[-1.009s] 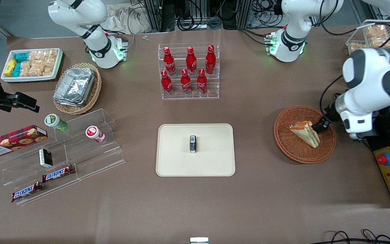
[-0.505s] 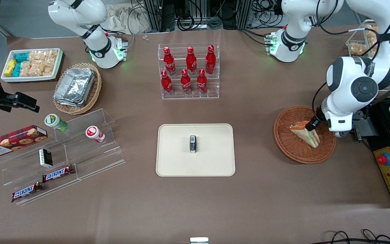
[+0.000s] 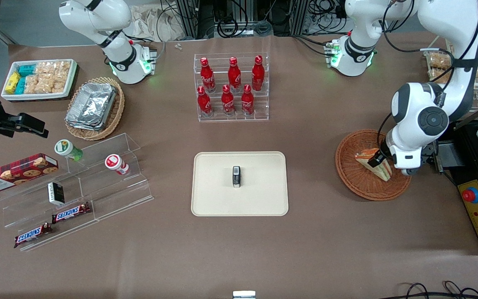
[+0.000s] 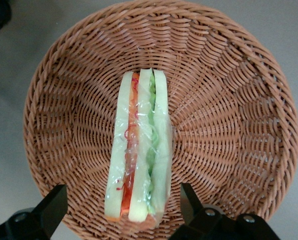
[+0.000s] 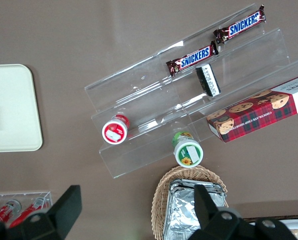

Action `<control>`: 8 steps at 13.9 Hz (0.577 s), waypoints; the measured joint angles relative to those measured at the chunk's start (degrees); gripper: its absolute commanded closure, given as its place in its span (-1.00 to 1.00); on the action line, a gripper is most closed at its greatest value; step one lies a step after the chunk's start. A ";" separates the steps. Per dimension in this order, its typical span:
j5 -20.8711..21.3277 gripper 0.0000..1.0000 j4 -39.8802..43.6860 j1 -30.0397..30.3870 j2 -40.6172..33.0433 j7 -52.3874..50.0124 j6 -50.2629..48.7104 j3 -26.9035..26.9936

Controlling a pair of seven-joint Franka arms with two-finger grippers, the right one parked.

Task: Place sandwich from basket to tray
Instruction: 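Lower the left gripper and close it on the sandwich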

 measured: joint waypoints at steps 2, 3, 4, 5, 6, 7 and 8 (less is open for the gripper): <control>0.01 -0.95 -0.08 0.04 1.29 0.00 0.76 0.09; 0.01 -0.09 -0.09 0.05 2.04 0.00 1.37 0.11; 0.02 0.65 -0.10 0.05 2.76 0.00 2.15 0.11; 0.02 1.00 -0.09 0.05 3.37 0.00 2.98 0.12; 0.02 1.00 -0.10 0.06 3.79 0.00 3.56 0.12; 0.02 1.00 -0.09 0.08 4.09 0.00 4.16 0.13; 0.02 1.00 -0.09 0.08 4.19 0.00 4.67 0.13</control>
